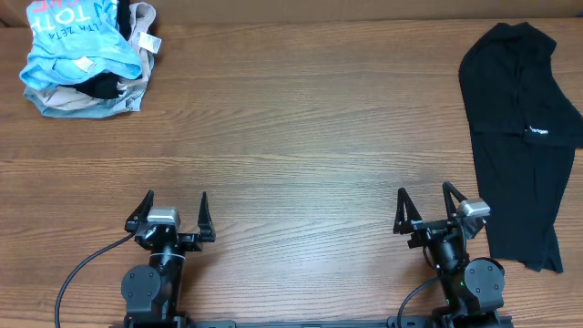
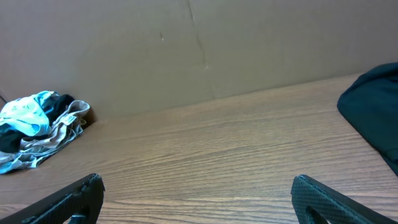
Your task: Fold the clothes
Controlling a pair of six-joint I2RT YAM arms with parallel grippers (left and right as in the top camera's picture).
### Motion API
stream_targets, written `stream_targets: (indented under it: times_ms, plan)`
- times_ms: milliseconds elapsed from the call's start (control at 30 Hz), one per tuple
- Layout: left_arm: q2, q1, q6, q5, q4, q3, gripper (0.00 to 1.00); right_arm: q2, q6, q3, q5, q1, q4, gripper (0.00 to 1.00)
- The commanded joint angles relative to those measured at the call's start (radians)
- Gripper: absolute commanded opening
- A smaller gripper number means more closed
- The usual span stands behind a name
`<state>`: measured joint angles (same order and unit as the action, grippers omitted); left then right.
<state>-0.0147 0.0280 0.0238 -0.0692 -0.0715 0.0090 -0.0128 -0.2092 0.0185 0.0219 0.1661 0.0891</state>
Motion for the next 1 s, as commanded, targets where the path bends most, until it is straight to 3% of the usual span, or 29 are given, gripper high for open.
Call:
stream_targets:
  times_ms: [0,967]
  plan:
    - [0.010,0.007,0.006,0.010,-0.001,-0.004,1.00,0.010,-0.004,-0.011,-0.002,0.005,-0.008,1.00]
    - [0.010,0.005,0.006,0.002,0.000,-0.004,1.00,0.010,-0.004,-0.010,-0.002,0.005,-0.007,1.00]
